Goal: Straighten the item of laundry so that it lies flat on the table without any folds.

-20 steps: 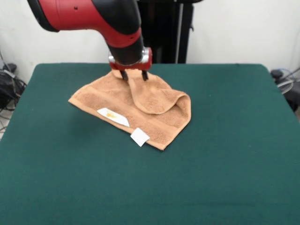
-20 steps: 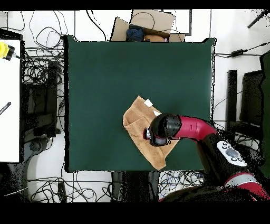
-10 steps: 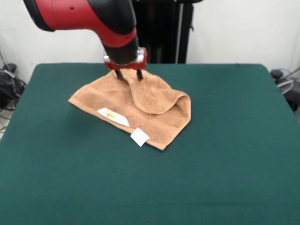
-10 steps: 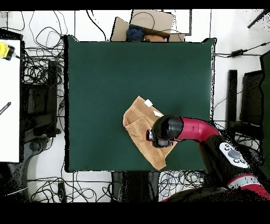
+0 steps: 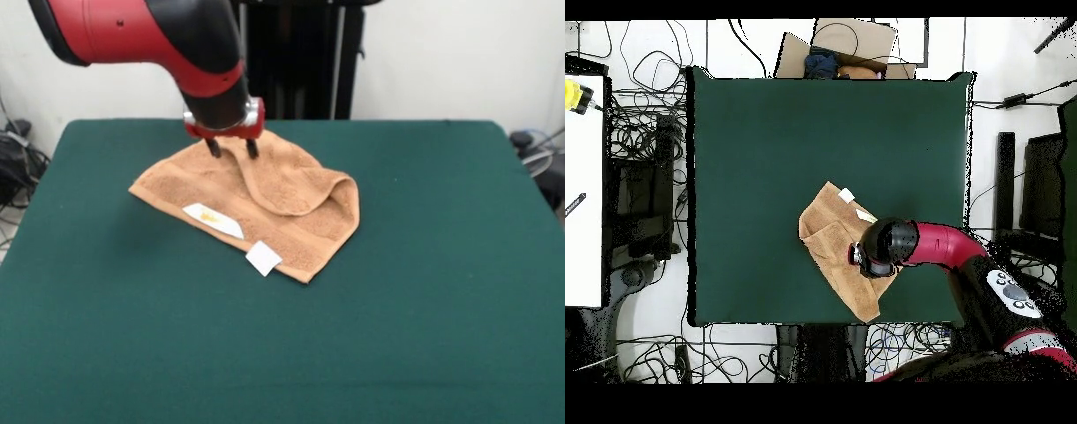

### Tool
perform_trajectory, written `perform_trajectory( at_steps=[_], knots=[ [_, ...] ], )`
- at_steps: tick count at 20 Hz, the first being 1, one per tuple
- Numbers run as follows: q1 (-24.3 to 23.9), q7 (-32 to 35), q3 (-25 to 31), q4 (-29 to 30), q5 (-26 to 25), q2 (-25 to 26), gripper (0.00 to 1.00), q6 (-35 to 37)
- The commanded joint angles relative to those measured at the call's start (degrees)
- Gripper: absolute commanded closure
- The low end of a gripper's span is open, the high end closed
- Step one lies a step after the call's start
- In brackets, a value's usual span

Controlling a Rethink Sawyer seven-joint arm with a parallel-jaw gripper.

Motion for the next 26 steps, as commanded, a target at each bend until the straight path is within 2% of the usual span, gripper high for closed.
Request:
perform_trajectory(
  at_steps=[1, 11, 12, 18, 19, 26],
  knots=[
    [-0.8, -9.3, 5.2, -3.7, -3.0, 3.6, 0.0, -3.1],
    [-4.0, -6.4, 8.2, -1.4, -0.9, 7.0, 0.0, -6.3],
    [-4.4, -4.1, 8.5, 4.7, -1.6, 4.7, 0.0, -9.5],
    [-5.2, -1.6, 8.9, 5.4, 0.0, 6.0, 0.0, -10.6],
    [-4.7, -0.4, 8.2, 5.4, 0.5, 5.7, 1.0, -9.8],
    [-3.4, 1.2, 6.6, 4.2, 2.0, 5.3, 1.0, -6.7]
  ],
)
